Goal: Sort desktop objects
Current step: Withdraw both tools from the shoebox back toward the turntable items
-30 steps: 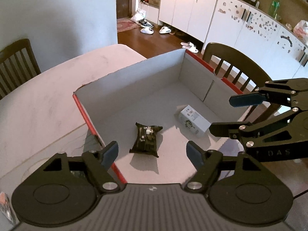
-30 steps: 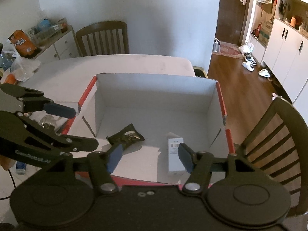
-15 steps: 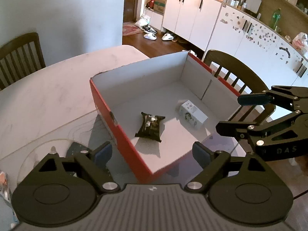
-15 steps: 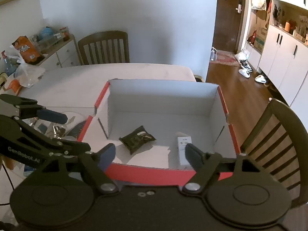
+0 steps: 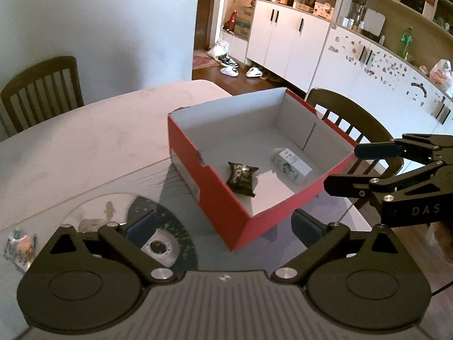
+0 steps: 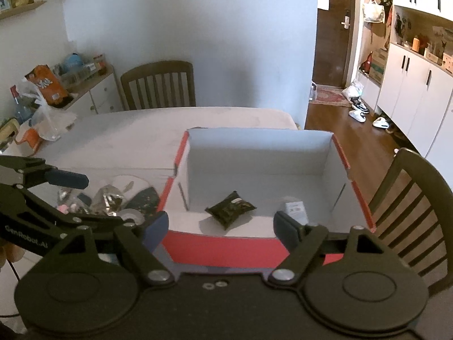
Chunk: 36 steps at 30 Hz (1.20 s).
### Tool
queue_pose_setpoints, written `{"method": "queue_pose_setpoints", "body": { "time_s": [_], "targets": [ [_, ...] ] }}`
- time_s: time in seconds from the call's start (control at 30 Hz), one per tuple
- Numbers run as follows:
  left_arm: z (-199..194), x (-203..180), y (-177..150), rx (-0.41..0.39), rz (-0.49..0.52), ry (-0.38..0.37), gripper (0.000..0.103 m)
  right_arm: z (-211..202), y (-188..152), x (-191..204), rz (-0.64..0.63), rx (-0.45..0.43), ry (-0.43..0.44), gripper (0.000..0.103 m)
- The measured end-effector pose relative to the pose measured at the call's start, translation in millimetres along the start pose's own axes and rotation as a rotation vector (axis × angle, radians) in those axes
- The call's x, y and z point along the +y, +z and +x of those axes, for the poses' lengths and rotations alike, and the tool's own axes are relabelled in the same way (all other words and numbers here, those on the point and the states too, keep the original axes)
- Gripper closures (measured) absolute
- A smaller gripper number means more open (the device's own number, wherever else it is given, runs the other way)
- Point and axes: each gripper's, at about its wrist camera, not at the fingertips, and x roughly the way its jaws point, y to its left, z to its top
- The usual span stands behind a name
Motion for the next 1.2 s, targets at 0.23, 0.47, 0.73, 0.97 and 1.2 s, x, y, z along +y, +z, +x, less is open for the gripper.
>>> {"method": "queue_pose_setpoints", "body": {
  "time_s": [0.23, 0.47, 0.73, 0.97, 1.2],
  "targets": [
    [-17.2, 21.0, -18.0, -0.016, -0.018, 0.017, 0.001, -1.5, -4.6, 30.3, -0.012, -0.014, 0.003, 0.021],
    [-36.0, 55.1, -47.9, -0.039, -0.043, 0.071, 0.0, -0.7, -9.9, 65.0, -0.044, -0.039, 0.049, 0.016],
    [-52.0, 94.5, -80.3, -0.039, -0.077, 0.133, 0.0, 9.3, -21.8, 102.5, -0.055, -0.03, 0.092, 0.011],
    [-65.4, 123.4, -109.3, -0.056, -0.089, 0.166, 0.0, 22.3, -31.1, 129.2, -0.069, -0.009, 0.1, 0.011],
    [-67.4, 141.5, -122.5, -0.036, -0.091, 0.184, 0.0, 33.6, -36.5, 148.7, -0.07, 0.007, 0.103, 0.011]
  ]
}}
